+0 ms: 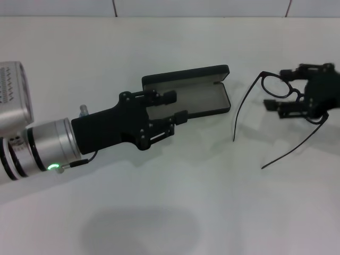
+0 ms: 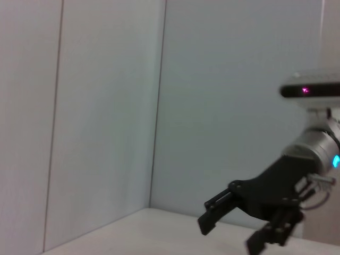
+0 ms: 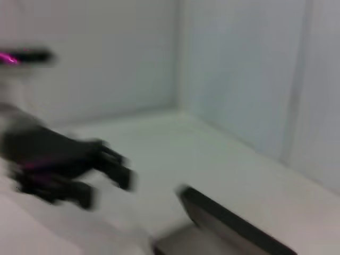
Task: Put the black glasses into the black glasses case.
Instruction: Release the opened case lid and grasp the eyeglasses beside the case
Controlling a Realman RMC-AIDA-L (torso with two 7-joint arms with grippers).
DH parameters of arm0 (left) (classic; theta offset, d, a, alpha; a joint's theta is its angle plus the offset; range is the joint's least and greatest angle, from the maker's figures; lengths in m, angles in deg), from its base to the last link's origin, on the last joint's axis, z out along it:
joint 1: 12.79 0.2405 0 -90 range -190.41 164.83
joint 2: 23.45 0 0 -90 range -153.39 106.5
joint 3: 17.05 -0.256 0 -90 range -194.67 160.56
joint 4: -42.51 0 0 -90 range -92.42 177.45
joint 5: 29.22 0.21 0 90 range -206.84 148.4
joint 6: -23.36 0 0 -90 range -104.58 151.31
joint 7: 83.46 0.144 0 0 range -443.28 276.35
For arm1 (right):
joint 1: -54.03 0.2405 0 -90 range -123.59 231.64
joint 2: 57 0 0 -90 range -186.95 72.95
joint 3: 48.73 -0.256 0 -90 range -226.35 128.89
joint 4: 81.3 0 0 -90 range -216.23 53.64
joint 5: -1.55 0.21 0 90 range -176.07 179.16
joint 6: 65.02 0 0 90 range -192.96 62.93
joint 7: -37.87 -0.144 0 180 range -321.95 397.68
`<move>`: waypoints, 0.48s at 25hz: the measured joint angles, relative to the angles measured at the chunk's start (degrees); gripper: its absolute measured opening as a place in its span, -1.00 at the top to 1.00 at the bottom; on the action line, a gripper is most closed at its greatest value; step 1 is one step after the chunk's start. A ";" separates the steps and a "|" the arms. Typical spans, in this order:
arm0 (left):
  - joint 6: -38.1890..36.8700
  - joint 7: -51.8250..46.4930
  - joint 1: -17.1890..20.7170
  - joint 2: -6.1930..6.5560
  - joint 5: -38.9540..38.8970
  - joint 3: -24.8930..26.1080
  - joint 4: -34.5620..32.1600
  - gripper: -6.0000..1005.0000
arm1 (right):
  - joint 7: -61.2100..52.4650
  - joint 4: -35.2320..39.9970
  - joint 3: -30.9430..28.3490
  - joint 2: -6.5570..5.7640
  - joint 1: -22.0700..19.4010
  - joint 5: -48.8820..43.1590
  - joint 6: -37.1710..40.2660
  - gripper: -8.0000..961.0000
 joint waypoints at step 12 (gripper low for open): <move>1.67 1.67 -0.85 0.02 0.52 -0.09 1.41 0.07 | -36.18 8.57 -0.15 0.99 13.23 -38.23 8.12 -0.66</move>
